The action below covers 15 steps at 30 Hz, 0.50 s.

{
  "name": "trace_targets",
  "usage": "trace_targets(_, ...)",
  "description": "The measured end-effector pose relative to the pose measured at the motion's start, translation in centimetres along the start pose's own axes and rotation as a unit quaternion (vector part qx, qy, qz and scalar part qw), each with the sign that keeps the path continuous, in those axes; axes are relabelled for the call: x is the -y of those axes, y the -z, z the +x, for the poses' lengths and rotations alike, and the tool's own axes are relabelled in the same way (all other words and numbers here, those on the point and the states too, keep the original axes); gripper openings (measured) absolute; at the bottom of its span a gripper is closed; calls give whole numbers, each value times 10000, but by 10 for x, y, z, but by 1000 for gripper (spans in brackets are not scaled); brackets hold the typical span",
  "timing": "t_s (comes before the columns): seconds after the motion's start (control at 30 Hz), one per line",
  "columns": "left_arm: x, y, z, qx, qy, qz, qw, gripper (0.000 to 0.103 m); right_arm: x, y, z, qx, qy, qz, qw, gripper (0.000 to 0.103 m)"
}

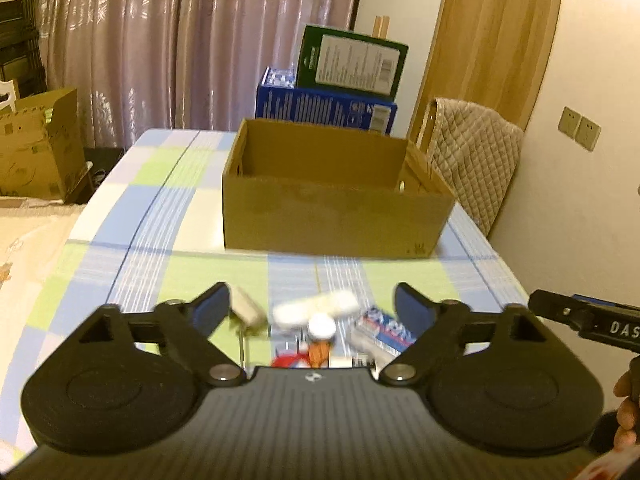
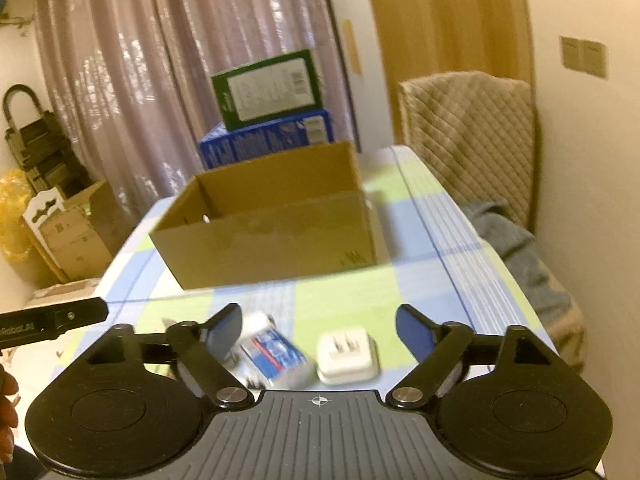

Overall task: Organize rigid objects
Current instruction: 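Withdraw both open tools from the box back over the table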

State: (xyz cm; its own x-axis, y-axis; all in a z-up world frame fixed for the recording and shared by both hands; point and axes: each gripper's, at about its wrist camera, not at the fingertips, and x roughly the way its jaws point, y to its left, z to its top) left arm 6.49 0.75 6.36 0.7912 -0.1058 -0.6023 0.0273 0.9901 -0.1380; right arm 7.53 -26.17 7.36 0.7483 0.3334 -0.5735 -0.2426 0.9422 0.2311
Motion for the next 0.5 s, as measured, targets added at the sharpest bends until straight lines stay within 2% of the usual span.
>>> trace_targets(0.27, 2, 41, -13, -193, -212, 137, 9995, 99, 10, 40, -19, -281, 172, 147, 9993, 89)
trace_targets(0.5, -8, 60, -15, -381, -296, 216, 9986, 102, -2, 56, -17, -422, 97, 168, 9989, 92)
